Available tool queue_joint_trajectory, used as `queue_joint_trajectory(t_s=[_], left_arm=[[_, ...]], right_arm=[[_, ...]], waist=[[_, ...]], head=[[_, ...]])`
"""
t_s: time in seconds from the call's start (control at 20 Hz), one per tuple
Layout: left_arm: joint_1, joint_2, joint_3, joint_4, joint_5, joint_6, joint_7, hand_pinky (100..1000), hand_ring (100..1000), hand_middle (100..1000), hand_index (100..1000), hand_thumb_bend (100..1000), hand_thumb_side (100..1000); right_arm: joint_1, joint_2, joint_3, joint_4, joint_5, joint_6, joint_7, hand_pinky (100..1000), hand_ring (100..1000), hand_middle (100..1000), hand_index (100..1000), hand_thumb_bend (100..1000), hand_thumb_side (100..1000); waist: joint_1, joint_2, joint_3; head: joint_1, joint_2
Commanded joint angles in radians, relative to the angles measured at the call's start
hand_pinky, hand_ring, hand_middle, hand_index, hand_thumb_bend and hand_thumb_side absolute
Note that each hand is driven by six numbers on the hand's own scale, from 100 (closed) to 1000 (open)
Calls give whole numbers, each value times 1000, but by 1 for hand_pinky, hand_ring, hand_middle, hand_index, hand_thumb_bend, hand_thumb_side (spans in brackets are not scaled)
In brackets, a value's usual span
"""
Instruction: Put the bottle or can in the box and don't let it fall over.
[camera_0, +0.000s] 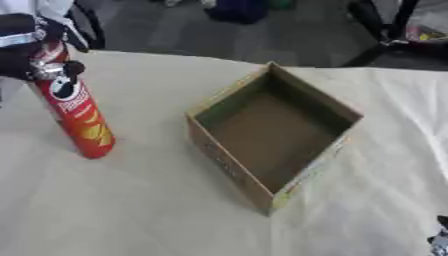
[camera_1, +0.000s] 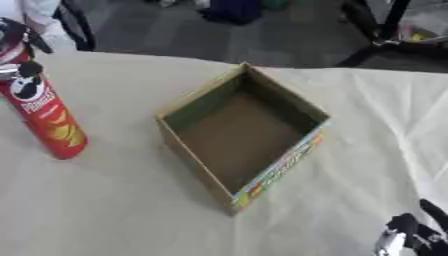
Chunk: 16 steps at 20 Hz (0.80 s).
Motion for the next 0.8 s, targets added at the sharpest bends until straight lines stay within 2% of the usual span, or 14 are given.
queue_joint_trajectory(t_s=[0.05,0.25,0.35,0.5,0.8], left_arm=[[17,-1,-30,32,-37,-331,-324,426,649,718,801,361,807],[13,0,-26,40,-48,-333,-324,415,638,675,764,392,549],[12,-1,-24,39,-49,-329,-324,407,630,641,740,392,463],[12,-1,-21,37,-44,-319,-324,403,633,594,688,376,385],[9,1,-17,29,-33,-300,-324,404,633,578,672,359,297]], right_arm=[[-3,1,-2,-12,-3,-5,-3,370,572,742,951,100,631],[-4,1,-2,-12,-3,-5,-3,370,572,741,951,100,634],[-5,1,-2,-12,-4,-5,-3,370,571,741,951,100,634],[-6,1,-3,-12,-5,-5,-3,370,571,741,951,100,635],[-6,-1,-3,-12,-6,-10,-3,372,571,741,951,100,636]], waist=[[-2,0,-2],[-1,1,-2],[-1,2,-3],[0,2,-3],[1,2,-2]], head=[[3,-8],[2,-6],[2,-5],[1,-6],[1,-5]])
